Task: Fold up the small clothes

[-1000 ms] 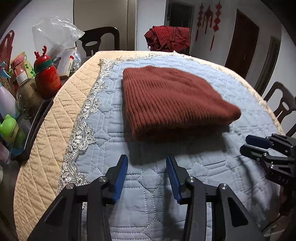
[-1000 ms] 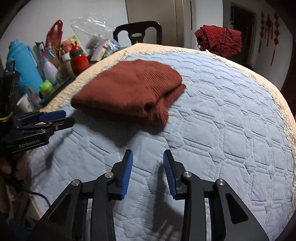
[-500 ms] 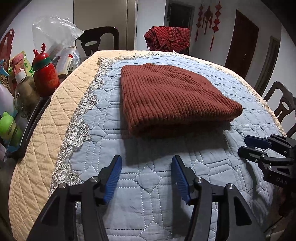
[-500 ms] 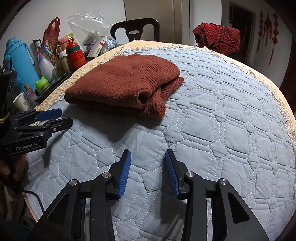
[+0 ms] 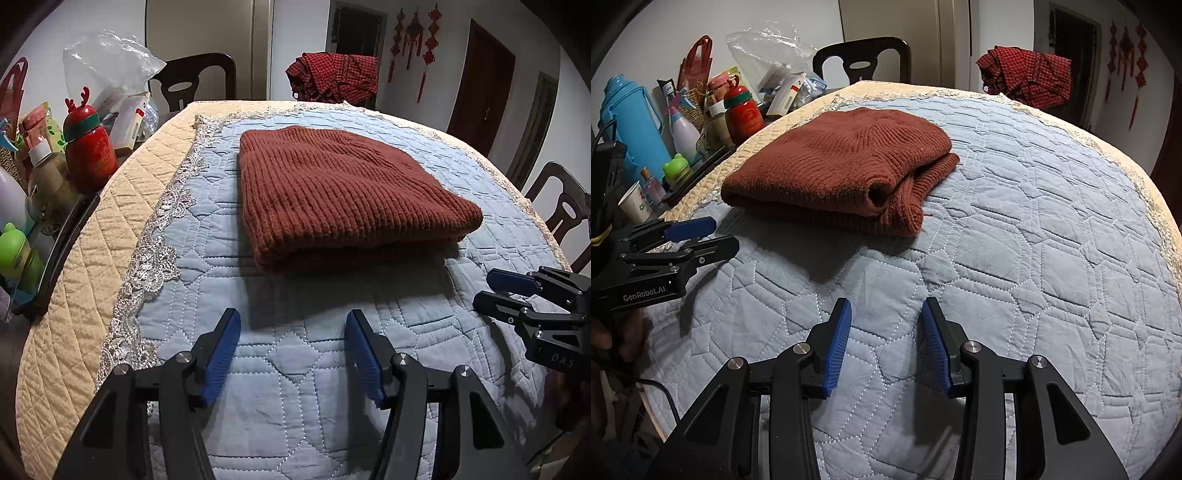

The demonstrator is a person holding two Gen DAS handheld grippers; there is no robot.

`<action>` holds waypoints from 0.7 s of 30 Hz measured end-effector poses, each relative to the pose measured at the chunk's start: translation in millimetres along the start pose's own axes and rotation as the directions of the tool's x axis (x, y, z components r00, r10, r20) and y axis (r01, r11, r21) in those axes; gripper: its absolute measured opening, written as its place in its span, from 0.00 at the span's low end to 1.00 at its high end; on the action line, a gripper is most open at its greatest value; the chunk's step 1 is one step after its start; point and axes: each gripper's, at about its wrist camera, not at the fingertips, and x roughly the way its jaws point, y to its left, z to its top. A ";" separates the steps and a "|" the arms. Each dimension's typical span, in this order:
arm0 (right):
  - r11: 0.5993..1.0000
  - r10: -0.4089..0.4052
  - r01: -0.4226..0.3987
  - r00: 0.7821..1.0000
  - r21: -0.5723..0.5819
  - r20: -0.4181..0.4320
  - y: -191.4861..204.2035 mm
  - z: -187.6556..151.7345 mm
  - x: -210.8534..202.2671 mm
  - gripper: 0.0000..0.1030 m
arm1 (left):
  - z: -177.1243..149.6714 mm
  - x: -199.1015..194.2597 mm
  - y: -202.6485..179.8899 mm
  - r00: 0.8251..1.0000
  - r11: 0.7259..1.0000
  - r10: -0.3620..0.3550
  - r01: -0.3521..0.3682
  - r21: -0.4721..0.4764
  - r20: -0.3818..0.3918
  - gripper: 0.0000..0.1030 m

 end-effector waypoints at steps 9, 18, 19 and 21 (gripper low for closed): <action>1.000 0.002 -0.002 1.000 0.002 0.001 0.9 -0.2 0.3 0.40 | -0.3 -0.1 -0.4 1.000 1.000 -0.001 0.001 -0.001 0.000 0.61; 1.000 0.004 -0.004 1.000 0.003 0.001 1.4 -0.3 0.2 0.41 | -0.4 -0.1 -0.4 1.000 1.000 0.000 0.000 -0.001 0.000 0.62; 1.000 0.004 -0.004 1.000 0.003 0.001 1.3 -0.3 0.2 0.41 | -0.4 0.0 -0.4 1.000 1.000 0.000 0.000 -0.001 0.000 0.62; 1.000 0.004 -0.004 1.000 0.003 0.001 1.2 -0.4 0.2 0.41 | -0.3 0.0 -0.2 1.000 1.000 0.000 0.000 -0.001 0.000 0.62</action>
